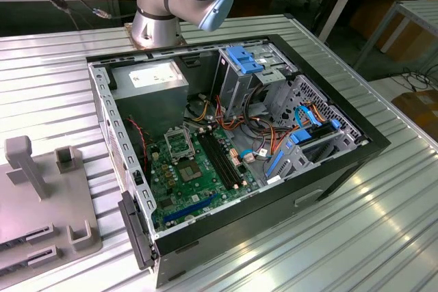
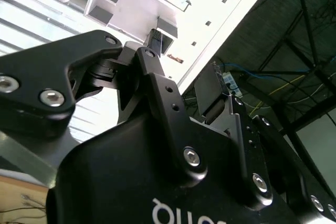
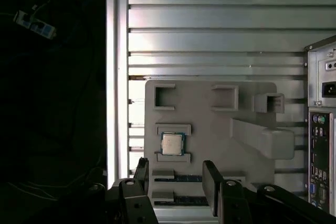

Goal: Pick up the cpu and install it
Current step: 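Pick up the cpu and move it towards the insertion slot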

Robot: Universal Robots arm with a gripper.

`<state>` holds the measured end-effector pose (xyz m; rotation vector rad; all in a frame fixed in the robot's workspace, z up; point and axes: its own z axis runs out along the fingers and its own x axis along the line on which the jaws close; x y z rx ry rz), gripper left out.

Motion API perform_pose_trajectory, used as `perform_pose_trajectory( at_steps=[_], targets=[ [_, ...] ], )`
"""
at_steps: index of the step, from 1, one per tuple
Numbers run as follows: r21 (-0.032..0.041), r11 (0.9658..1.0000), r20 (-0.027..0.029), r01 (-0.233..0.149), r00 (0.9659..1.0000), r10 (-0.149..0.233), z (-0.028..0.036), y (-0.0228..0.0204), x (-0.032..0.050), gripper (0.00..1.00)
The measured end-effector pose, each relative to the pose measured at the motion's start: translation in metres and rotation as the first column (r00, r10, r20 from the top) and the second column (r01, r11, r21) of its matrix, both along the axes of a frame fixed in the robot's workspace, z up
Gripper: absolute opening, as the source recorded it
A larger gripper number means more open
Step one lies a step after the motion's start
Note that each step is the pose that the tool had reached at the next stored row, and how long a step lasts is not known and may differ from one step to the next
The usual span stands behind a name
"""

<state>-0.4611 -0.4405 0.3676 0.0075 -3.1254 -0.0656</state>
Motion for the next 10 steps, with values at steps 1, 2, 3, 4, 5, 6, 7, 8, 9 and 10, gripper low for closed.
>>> perform_pose_trajectory(
  at_steps=[1, 2, 3, 4, 5, 6, 7, 8, 9, 10],
  targets=[
    [0.0, 1.0, -0.0002, -0.003, 1.0, 0.003, -0.0001, 0.0, 0.0, 0.53],
    [0.0001, 1.0, 0.0001, -0.004, 1.0, 0.004, -0.0005, 0.0, 0.0, 0.53],
    [0.0001, 1.0, 0.0001, -0.005, 1.0, 0.005, -0.0006, 0.0, 0.0, 0.53],
    [0.0001, 1.0, 0.0001, -0.005, 1.0, 0.005, -0.0008, 0.0, 0.0, 0.53],
    [0.0002, 1.0, 0.0001, -0.005, 1.0, 0.005, -0.001, 0.0001, 0.0, 0.53],
    [0.0001, 1.0, 0.0001, -0.005, 1.0, 0.005, -0.0012, 0.0, 0.0, 0.53],
    [0.0001, 1.0, 0.0002, -0.005, 1.0, 0.005, -0.0015, 0.0, 0.0, 0.53],
    [0.0001, 1.0, 0.0001, -0.005, 1.0, 0.005, -0.0017, 0.0, 0.0, 0.53],
    [0.0001, 1.0, 0.0002, -0.005, 1.0, 0.005, -0.002, 0.0, 0.0, 0.53],
    [0.0001, 1.0, 0.0001, -0.005, 1.0, 0.005, -0.0022, 0.0, 0.0, 0.53]
  ],
)
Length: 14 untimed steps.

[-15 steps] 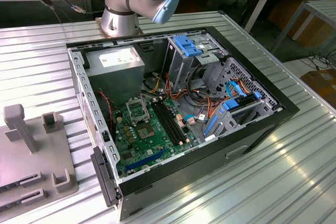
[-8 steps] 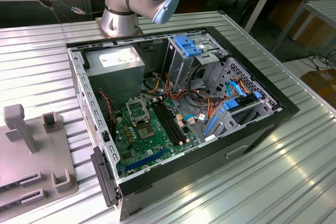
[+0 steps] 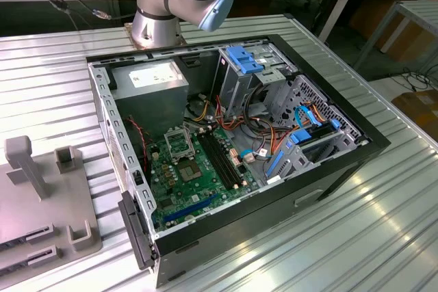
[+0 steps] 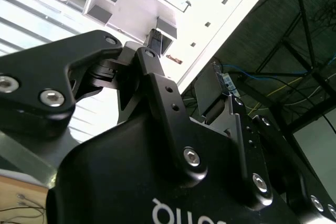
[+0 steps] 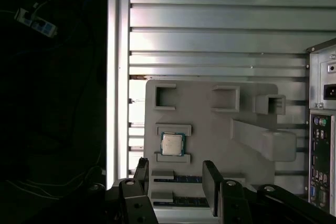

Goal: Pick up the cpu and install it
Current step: 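Pick up the cpu and move it towards the insertion slot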

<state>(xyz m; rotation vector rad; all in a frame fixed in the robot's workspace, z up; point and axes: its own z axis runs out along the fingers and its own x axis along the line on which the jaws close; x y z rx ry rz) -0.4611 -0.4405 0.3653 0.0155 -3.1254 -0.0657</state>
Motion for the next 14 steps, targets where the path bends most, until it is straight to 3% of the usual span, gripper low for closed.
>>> perform_pose_trajectory(
  at_steps=[14],
  targets=[
    [-0.0001, 1.0, -0.0001, 0.0, 1.0, 0.0, -0.002, 0.0, 0.0, 0.53]
  ],
)
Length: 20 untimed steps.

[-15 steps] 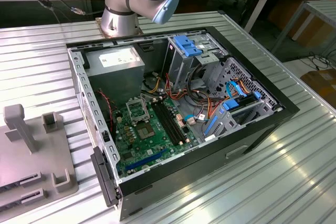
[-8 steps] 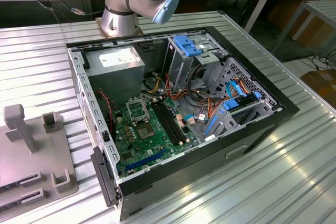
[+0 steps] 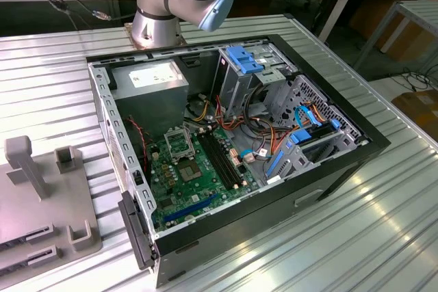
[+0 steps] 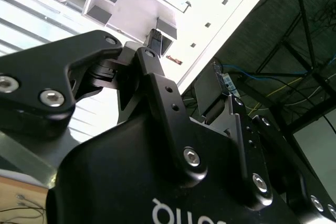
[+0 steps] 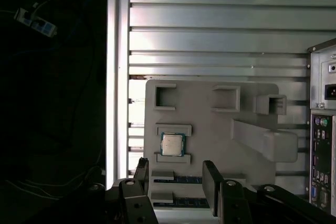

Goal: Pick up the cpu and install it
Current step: 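Pick up the cpu and move it towards the insertion slot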

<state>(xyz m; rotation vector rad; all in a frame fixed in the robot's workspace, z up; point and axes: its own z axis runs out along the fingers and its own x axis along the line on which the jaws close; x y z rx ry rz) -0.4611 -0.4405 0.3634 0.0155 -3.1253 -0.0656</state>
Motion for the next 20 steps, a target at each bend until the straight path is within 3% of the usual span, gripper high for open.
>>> perform_pose_trajectory(
  at_steps=[11, 15, 20],
  targets=[
    [0.0, 1.0, 0.0003, 0.0, 1.0, 0.0, -0.0019, 0.0, 0.0, 0.53],
    [0.0, 1.0, 0.0001, 0.0, 1.0, 0.0, -0.009, -0.0004, -0.0003, 0.53],
    [0.0, 1.0, 0.0001, 0.0, 1.0, 0.0, -0.021, -0.0054, -0.0003, 0.53]
  ],
)
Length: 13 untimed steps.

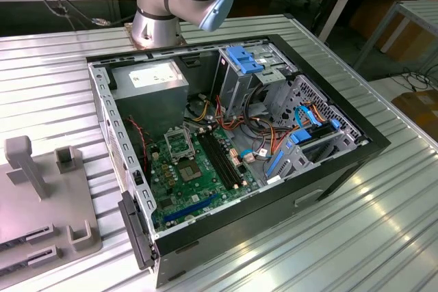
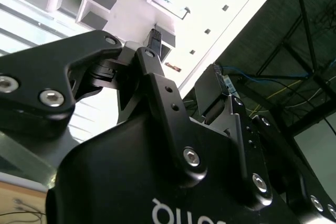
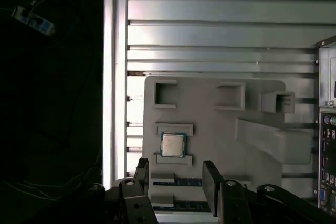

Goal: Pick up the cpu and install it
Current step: 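Pick up the cpu and move it towards the insertion slot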

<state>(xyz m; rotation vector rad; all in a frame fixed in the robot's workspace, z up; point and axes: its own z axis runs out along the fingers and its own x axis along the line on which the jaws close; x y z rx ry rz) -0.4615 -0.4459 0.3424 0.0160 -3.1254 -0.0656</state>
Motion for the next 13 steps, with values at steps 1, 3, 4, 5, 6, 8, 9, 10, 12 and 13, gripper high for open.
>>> perform_pose_trajectory(
  at_steps=[1, 3, 4, 5, 6, 8, 9, 10, 12, 13],
  targets=[
    [-0.0001, 1.0, 0.0, 0.0, 1.0, 0.0, -0.0024, -0.0008, -0.0001, 0.53],
    [-0.0047, 1.0, -0.0002, 0.0, 1.0, 0.0, -0.0047, -0.0012, -0.0001, 0.53],
    [-0.0091, 1.0, 0.0, 0.0, 1.0, 0.0, -0.0064, -0.0013, -0.0001, 0.53],
    [-0.0106, 0.9999, -0.0001, 0.0, 1.0, 0.0, -0.008, -0.0013, -0.0001, 0.53],
    [-0.0108, 0.9999, -0.0003, 0.0, 1.0, 0.0, -0.0083, -0.0012, -0.0001, 0.53],
    [-0.0107, 0.9999, -0.0001, 0.0, 1.0, 0.0, -0.0089, -0.0012, -0.0002, 0.53],
    [-0.0106, 0.9999, 0.0, 0.0, 1.0, 0.0, -0.009, -0.0012, -0.0002, 0.53],
    [-0.0106, 0.9999, 0.0, 0.0, 1.0, 0.0, -0.0091, -0.0012, -0.0002, 0.53],
    [-0.0106, 0.9999, -0.0001, 0.0, 1.0, 0.0, -0.0092, -0.0012, -0.0002, 0.53],
    [-0.0107, 0.9999, -0.0001, 0.0, 1.0, 0.0, -0.0092, -0.0012, -0.0002, 0.53]
  ],
)
